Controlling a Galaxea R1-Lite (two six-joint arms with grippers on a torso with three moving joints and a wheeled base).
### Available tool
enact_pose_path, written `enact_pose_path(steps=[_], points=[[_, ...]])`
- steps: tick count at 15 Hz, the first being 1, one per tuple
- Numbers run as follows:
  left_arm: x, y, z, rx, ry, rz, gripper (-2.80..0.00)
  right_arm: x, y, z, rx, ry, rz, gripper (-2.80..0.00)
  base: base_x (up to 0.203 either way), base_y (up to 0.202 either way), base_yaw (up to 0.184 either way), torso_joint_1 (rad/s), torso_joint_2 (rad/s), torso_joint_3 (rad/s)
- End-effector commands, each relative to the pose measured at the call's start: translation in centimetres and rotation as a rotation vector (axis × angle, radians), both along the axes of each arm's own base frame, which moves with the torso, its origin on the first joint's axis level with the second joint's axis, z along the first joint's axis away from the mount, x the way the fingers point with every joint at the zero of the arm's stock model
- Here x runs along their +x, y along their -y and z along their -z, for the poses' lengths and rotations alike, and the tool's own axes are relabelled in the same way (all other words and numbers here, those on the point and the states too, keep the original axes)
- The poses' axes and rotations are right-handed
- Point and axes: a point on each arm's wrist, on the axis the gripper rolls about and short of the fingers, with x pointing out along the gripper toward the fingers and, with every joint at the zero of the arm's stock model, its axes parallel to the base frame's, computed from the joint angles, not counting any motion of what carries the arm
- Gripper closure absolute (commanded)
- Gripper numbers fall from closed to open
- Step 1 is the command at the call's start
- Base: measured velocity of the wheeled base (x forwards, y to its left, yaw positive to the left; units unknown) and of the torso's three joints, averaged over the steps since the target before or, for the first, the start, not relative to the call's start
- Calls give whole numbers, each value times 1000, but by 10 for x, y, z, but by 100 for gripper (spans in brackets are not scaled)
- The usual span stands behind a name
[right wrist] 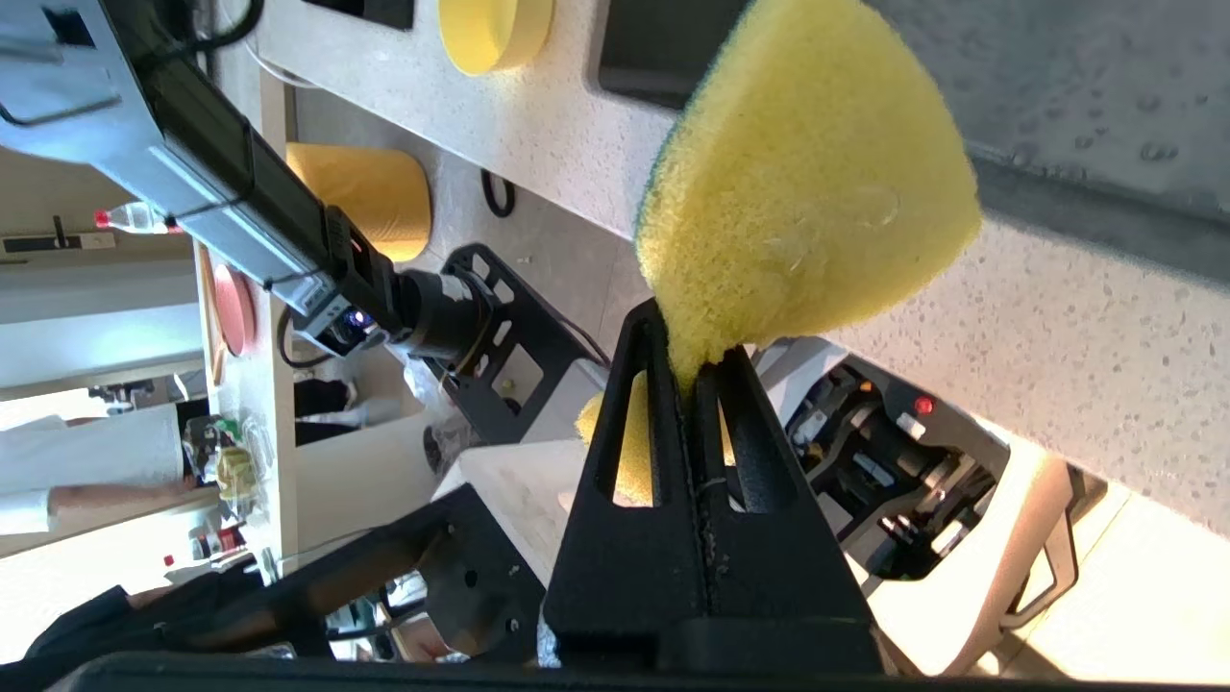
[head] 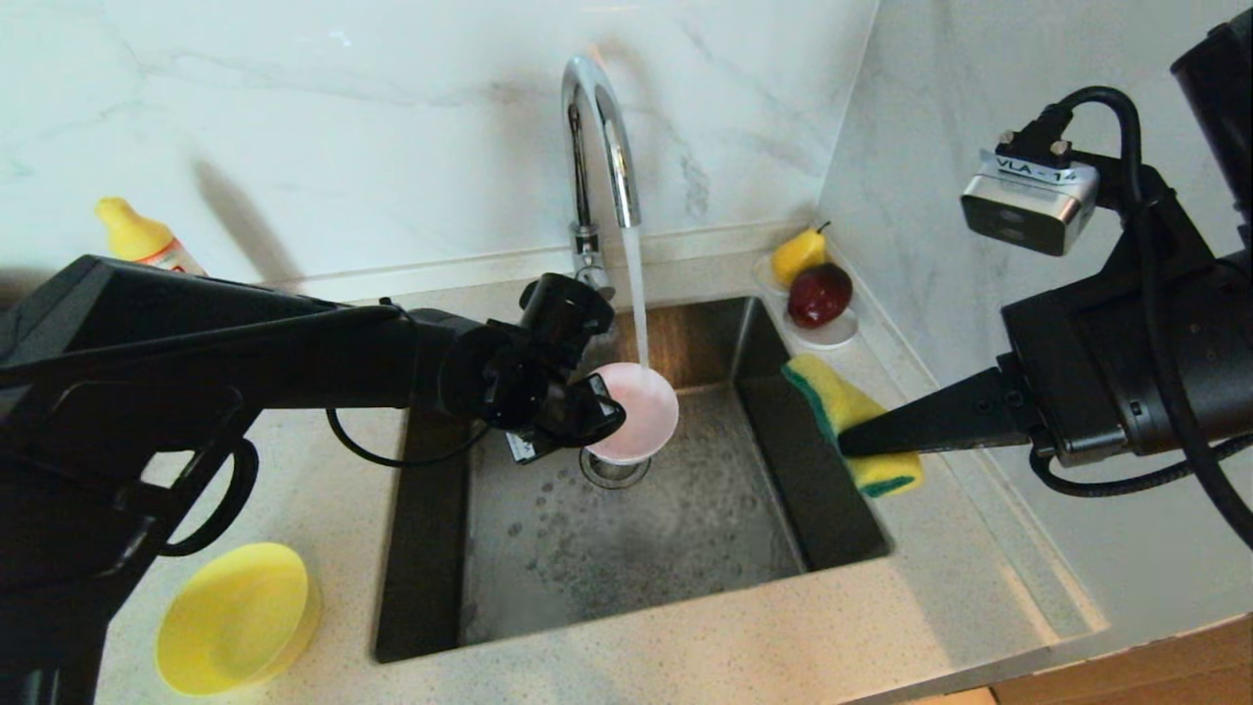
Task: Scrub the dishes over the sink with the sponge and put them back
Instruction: Rinse the bowl
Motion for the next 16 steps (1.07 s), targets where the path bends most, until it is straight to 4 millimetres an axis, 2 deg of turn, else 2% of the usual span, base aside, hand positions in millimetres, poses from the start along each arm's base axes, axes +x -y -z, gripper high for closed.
enact_pose_path(steps=[1,4,12,16], points=[[4,2,1,-5,5,-5,0,-1,1,3,-5,-12,-3,0,0,0,0,0,0,0],[5,3,4,-10,-4,-9,0,1,-1,4,12,11,0,0,0,0,0,0,0,0],[-10,-3,-3,-52,-92,12,0,2,-2,6,12,11,-1,0,0,0,0,0,0,0],[-9,-3,1,-55,-106,3,0,2,-2,8,9,7,-1,0,0,0,0,0,0,0]])
